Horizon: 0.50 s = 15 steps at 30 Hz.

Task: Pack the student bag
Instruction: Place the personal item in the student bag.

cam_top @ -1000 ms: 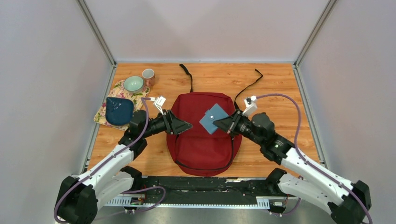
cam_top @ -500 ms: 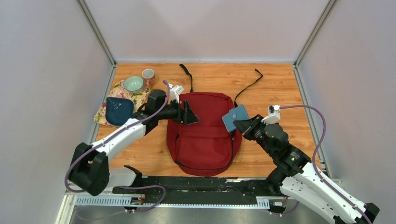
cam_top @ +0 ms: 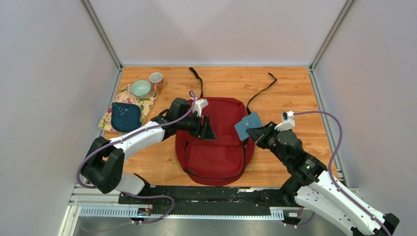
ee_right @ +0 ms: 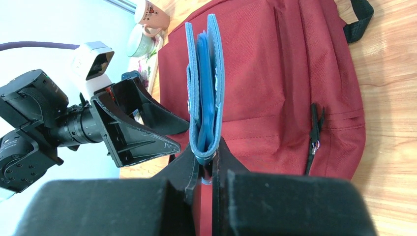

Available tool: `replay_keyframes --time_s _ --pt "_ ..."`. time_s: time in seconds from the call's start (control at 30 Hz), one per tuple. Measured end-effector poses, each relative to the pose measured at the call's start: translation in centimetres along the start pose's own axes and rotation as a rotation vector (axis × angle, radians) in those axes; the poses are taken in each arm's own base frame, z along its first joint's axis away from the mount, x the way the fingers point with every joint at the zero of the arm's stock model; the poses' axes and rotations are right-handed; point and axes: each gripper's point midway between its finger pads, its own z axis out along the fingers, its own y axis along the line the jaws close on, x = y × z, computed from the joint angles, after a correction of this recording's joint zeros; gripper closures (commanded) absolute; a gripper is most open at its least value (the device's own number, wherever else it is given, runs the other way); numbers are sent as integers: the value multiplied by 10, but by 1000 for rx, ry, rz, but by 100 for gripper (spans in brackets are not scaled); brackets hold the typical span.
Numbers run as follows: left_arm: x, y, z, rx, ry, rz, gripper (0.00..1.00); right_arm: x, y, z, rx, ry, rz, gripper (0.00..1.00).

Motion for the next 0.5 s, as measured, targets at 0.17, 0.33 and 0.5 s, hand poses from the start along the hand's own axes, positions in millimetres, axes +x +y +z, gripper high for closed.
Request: replay_keyframes --time_s 0.17,0.33,0.5 --pt "7 -7 0 13 23 23 46 1 -2 0 5 4 -1 100" --pt "12 -16 -4 36 34 48 57 1 -2 0 8 4 -1 100" --pt "19 -17 -7 34 57 69 59 2 -3 0 11 6 -2 100"
